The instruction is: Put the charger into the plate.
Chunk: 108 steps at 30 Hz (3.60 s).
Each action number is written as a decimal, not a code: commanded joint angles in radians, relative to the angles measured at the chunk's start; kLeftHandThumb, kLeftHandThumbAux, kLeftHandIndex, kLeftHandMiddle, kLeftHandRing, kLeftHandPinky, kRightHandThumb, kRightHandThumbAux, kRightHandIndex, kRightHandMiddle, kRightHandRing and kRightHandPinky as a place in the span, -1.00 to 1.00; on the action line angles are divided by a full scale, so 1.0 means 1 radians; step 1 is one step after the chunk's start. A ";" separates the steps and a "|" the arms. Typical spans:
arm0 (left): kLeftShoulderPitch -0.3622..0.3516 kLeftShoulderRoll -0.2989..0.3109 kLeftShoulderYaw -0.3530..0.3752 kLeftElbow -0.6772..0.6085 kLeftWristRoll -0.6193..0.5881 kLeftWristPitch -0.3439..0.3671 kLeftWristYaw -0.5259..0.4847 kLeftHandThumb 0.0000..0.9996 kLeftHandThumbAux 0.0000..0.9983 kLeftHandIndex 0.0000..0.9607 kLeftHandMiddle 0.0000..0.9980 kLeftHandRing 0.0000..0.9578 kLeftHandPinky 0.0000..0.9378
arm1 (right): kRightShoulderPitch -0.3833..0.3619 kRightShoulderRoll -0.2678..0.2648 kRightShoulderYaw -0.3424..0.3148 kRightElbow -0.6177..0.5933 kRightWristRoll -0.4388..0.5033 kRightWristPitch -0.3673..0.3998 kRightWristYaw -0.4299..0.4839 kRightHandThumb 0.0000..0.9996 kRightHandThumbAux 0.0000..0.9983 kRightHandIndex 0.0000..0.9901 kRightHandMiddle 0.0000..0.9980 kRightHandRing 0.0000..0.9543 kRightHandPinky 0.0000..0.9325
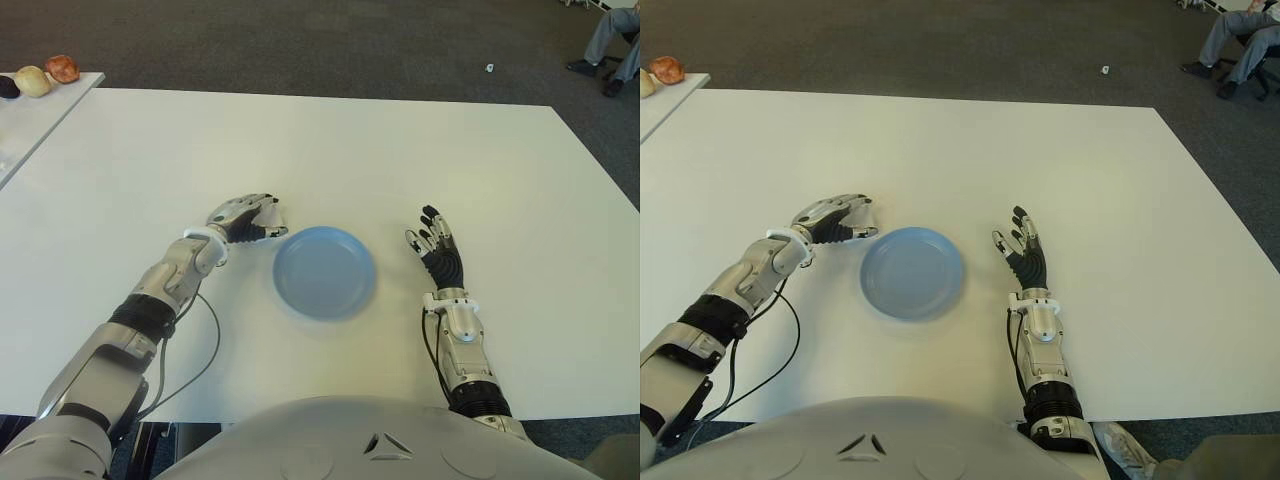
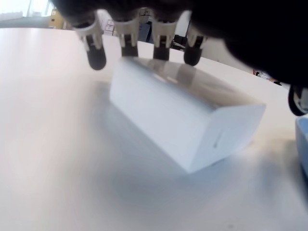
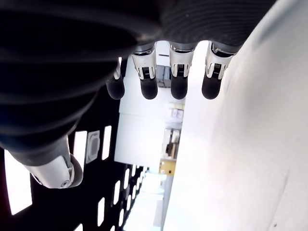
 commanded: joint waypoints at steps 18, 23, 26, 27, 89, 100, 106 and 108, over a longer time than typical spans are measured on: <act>-0.043 -0.022 -0.030 0.137 0.035 -0.034 0.070 -0.62 -0.58 -1.00 -1.00 -1.00 -0.92 | 0.041 0.002 -0.008 0.044 0.011 0.025 0.002 -0.96 0.16 -0.91 -0.82 -0.86 -0.84; -0.051 -0.025 -0.035 0.166 0.033 -0.048 0.081 -0.62 -0.57 -1.00 -1.00 -1.00 -0.92 | 0.043 0.002 -0.008 0.041 0.012 0.027 0.002 -0.96 0.16 -0.91 -0.82 -0.85 -0.83; -0.058 -0.025 -0.040 0.187 0.033 -0.057 0.089 -0.61 -0.56 -1.00 -1.00 -1.00 -0.91 | 0.044 0.001 -0.009 0.040 0.012 0.029 0.002 -0.96 0.16 -0.91 -0.82 -0.85 -0.83; -0.060 -0.025 -0.042 0.195 0.033 -0.061 0.090 -0.61 -0.56 -1.00 -1.00 -1.00 -0.91 | 0.045 0.001 -0.008 0.037 0.012 0.031 0.003 -0.96 0.16 -0.91 -0.82 -0.85 -0.83; -0.251 -0.051 -0.351 0.752 0.212 -0.240 0.496 -0.34 -0.54 -1.00 -1.00 -1.00 -0.78 | 0.040 0.004 -0.008 0.036 0.036 -0.002 0.030 -0.98 0.30 -0.91 -0.81 -0.85 -0.86; -0.278 -0.043 -0.439 0.765 0.275 -0.200 0.602 -0.26 -0.54 -1.00 -1.00 -1.00 -0.82 | 0.043 0.005 -0.011 0.025 0.031 -0.005 0.025 -0.99 0.31 -0.91 -0.81 -0.85 -0.85; -0.285 -0.042 -0.463 0.774 0.279 -0.194 0.624 -0.25 -0.54 -1.00 -1.00 -1.00 -0.81 | 0.044 0.006 -0.011 0.015 0.044 0.008 0.038 -0.99 0.32 -0.92 -0.81 -0.85 -0.86; -0.287 -0.042 -0.468 0.776 0.277 -0.193 0.627 -0.24 -0.54 -1.00 -1.00 -1.00 -0.80 | 0.044 0.006 -0.011 0.013 0.046 0.011 0.041 -1.00 0.33 -0.92 -0.81 -0.85 -0.86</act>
